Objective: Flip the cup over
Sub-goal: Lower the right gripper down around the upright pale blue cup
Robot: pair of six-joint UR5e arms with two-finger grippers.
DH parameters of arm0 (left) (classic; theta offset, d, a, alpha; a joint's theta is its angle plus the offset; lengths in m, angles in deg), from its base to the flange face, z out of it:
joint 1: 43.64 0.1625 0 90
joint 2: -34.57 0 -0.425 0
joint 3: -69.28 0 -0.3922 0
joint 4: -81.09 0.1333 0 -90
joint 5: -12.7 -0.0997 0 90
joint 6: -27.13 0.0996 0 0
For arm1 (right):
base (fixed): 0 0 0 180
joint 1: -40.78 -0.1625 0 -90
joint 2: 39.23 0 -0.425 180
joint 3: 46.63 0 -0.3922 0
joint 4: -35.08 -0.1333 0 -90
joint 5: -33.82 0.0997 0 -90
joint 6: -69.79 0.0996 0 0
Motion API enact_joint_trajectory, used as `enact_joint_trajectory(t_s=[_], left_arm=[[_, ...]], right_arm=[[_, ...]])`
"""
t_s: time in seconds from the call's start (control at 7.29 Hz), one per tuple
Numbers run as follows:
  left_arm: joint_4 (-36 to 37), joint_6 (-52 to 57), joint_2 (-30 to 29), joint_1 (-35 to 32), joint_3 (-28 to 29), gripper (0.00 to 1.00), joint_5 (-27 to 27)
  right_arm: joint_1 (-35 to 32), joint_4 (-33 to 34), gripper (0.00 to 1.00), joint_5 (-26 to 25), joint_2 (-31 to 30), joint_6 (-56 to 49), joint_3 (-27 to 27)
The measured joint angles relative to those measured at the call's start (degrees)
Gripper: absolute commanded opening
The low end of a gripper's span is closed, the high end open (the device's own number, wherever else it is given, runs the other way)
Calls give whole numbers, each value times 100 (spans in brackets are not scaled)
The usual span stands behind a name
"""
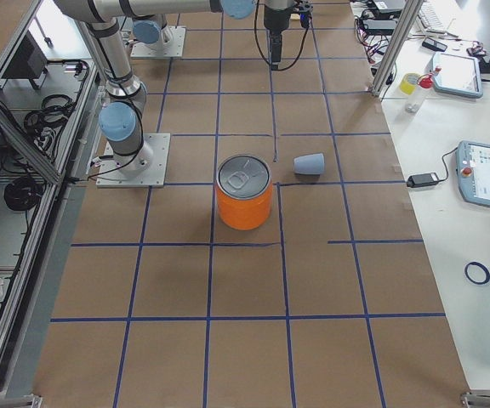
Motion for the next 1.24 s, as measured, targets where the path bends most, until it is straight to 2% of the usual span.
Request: enact_joint_trajectory(t_s=[0.96, 1.24], left_arm=[[10, -30, -4, 0, 1, 100, -32], [10, -42, -15, 0, -4, 100, -31]], right_arm=[[0, 32, 100, -7, 44, -8, -11], [89, 176, 100, -81, 418, -183, -40]])
